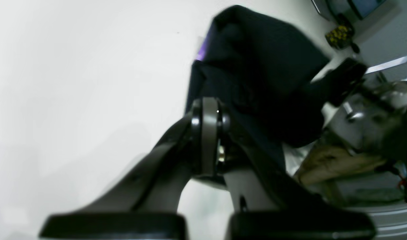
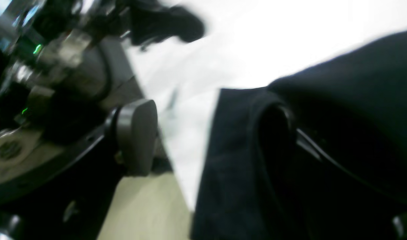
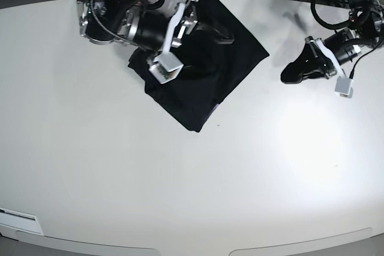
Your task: Fold the T-shirt properly
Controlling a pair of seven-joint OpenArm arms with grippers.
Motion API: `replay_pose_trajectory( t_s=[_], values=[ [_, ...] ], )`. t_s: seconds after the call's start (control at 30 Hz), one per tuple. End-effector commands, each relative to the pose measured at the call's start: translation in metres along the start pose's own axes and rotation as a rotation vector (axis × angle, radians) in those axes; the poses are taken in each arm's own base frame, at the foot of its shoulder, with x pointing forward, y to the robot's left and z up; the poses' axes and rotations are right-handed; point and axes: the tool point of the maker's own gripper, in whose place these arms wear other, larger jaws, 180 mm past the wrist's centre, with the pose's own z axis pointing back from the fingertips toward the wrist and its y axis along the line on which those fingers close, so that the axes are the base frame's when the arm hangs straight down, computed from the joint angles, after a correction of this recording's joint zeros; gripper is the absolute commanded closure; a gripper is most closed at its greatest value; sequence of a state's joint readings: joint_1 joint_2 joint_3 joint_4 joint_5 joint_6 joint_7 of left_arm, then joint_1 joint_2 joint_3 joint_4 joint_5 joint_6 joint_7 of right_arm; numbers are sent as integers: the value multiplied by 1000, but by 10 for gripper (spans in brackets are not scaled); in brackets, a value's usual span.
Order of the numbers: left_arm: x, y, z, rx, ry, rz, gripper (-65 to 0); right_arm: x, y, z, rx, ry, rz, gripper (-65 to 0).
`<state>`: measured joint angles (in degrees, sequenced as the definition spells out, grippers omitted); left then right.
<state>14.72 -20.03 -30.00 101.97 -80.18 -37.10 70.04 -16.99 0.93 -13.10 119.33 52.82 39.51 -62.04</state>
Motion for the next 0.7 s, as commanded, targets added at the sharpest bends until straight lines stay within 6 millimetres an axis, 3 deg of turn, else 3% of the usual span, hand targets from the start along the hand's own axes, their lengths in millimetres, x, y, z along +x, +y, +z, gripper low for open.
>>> replay_pose_trajectory(
  t_s=[0.0, 0.17, 0.33, 0.43, 0.67],
  values=[
    [12, -7, 1, -28, -35, -34, 0, 16, 13, -6, 58, -52, 33, -480],
    [0, -20, -14, -86, 9, -25, 0, 17, 68, -25, 295, 9, 91, -480],
    [-10, -33, -24, -146, 40, -49, 0, 13, 102, -30, 456, 79, 158, -480],
    [-10, -34, -26, -150, 40, -48, 0, 21, 104, -32, 461, 50, 173, -480],
    [-10, -31, -26, -134, 36, -54, 0, 32, 78, -40, 320, 9, 238, -480]
  ],
)
